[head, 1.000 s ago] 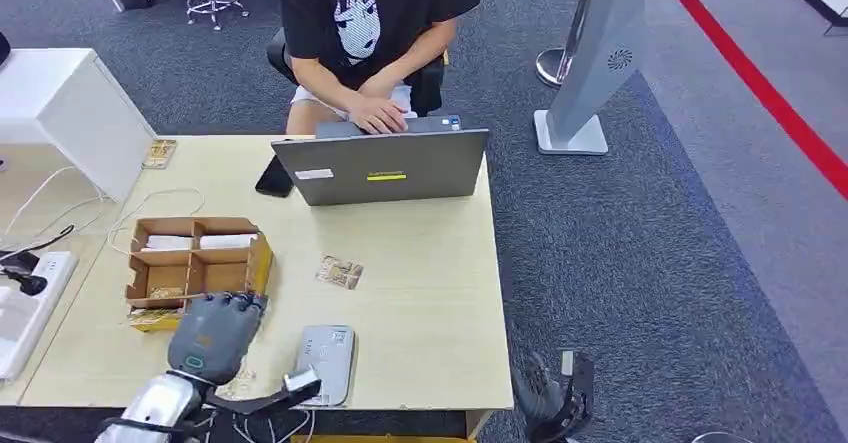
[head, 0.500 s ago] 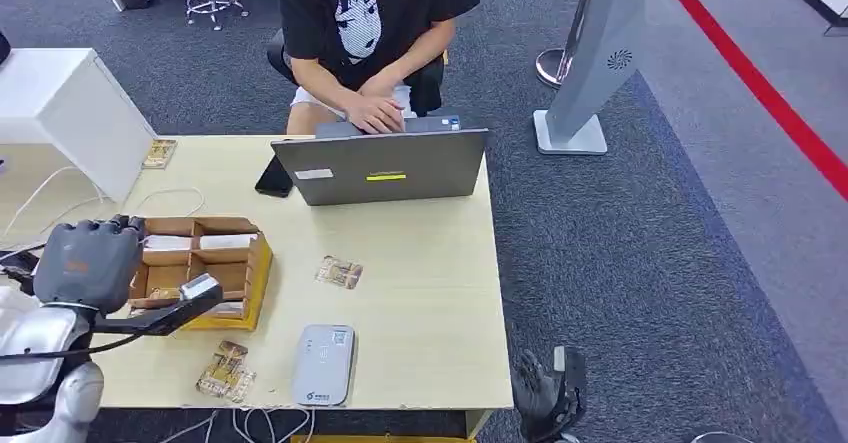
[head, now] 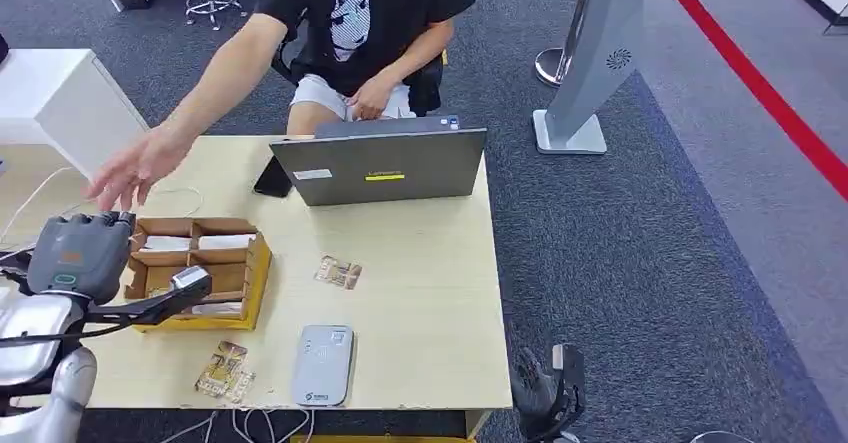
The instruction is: Pass the card to the sensor for recognition and then transmit it.
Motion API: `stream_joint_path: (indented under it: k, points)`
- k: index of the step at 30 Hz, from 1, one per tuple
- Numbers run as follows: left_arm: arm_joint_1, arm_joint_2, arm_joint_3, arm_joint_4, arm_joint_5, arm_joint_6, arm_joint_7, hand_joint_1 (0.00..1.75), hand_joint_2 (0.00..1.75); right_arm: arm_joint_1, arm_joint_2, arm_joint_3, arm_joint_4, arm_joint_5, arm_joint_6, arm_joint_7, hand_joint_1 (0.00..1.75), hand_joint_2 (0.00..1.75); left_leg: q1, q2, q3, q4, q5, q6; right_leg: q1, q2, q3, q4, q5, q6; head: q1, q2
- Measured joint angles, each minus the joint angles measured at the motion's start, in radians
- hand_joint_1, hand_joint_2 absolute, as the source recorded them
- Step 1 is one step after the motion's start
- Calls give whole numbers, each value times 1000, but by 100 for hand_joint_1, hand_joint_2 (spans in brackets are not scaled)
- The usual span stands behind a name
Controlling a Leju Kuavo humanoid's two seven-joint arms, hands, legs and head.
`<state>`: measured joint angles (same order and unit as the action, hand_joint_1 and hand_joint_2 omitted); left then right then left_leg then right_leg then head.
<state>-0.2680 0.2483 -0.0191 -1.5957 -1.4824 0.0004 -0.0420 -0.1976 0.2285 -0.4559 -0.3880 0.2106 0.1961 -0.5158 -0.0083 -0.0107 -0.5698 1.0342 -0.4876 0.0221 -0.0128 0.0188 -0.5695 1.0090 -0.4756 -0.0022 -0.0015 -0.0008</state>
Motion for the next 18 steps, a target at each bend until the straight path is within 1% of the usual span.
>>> stream_joint_path:
  k: [7, 10, 18]
  points:
    - [-14, -7, -2, 7, -2, 0, 0, 175, 175, -1, 0, 10, 0, -2, 1, 2, 0, 175, 0, 2, 0, 0, 0, 0, 0, 2, -1, 0, 0, -1, 0, 0]
    - [-14, -10, -6, 7, 1, 13, -11, 175, 175, 0, 0, 10, 0, -8, 1, 2, 0, 175, 0, 2, 0, 0, 0, 0, 0, 2, -1, 0, 1, -1, 0, 0]
    - [-8, -16, -25, -5, 11, 36, -15, 175, 175, 0, 0, 11, 0, -12, 0, 0, 0, 175, 0, 3, 0, 0, 0, 0, 0, 3, -1, 0, 1, -1, 0, 0]
